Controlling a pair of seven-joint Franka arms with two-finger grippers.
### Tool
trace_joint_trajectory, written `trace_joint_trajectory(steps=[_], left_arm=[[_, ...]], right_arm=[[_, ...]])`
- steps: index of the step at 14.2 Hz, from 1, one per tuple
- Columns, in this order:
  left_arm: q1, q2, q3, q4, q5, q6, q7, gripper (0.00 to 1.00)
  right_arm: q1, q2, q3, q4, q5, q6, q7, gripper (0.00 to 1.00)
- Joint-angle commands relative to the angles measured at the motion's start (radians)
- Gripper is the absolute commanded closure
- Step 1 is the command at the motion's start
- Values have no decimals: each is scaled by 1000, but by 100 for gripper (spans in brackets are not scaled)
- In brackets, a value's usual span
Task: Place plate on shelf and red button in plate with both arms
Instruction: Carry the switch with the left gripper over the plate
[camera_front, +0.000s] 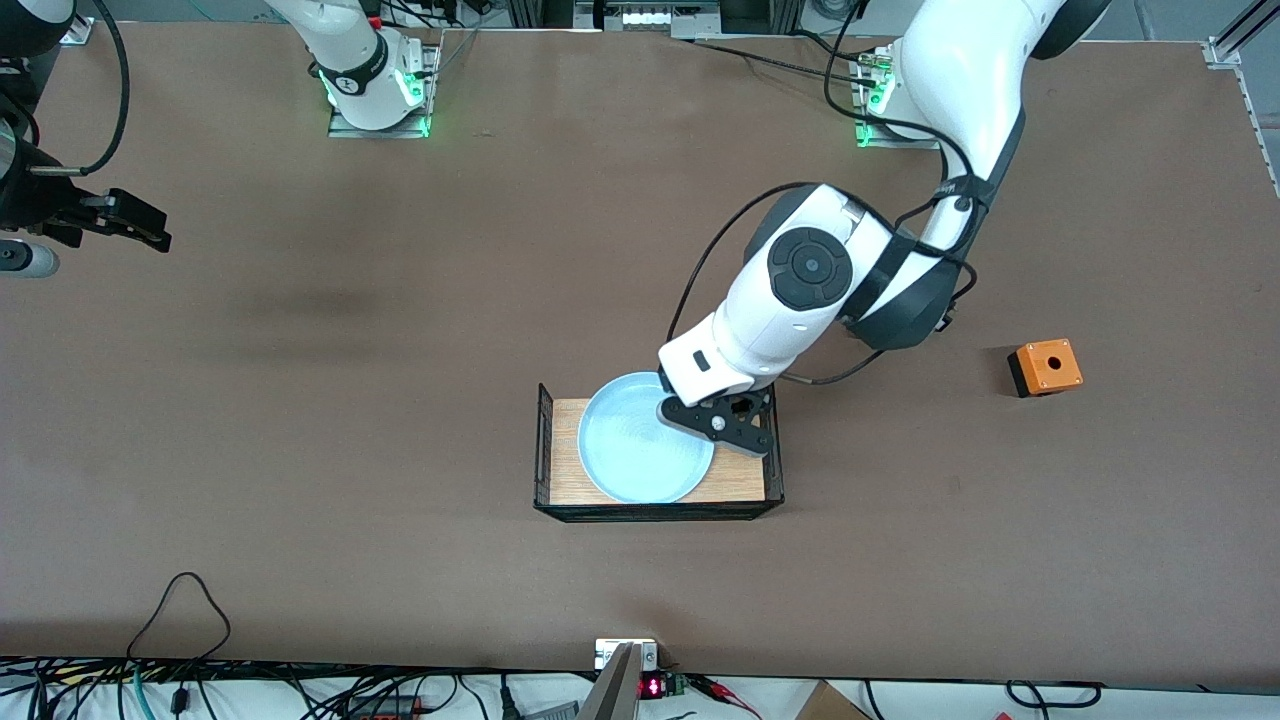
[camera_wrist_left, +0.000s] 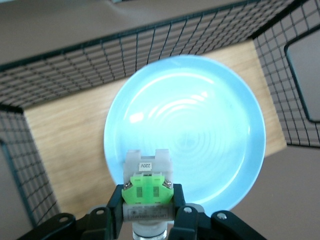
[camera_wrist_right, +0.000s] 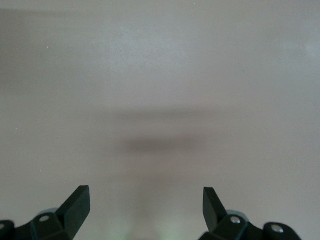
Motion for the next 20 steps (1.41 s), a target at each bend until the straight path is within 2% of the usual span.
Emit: trace_joint_trajectory(steps=[1,5,11,12,13,14,18,20], left_arm=[[-38,52,16,56,26,74,-6,76],[-59,92,17,56,57,169,-5,75],[-52,101,25,48,81,169,-6,70],[-50,101,26,48,81,169,-5,61],[-46,100,26,45,81,169,-5,39],[-44,98,26,45,83,168,-3,0],[-44,86,25,47,67,160,-11,0],[-43,72,23,48,67,102,-17,0]], right_arm=[[0,-10,-5,9,18,-18,-3,0],[-3,-10,-10,9,19,-20,-3,0],[-2,-7,-5,29,18,-17,9,0],[-2,-7,-5,29,18,-17,8,0],[-2,-7,-5,29,18,-17,8,0],[-2,-7,-5,29,18,-17,8,0],[-2,-8,-5,29,18,-18,9,0],[-2,-8,-5,29,18,-18,8,0]])
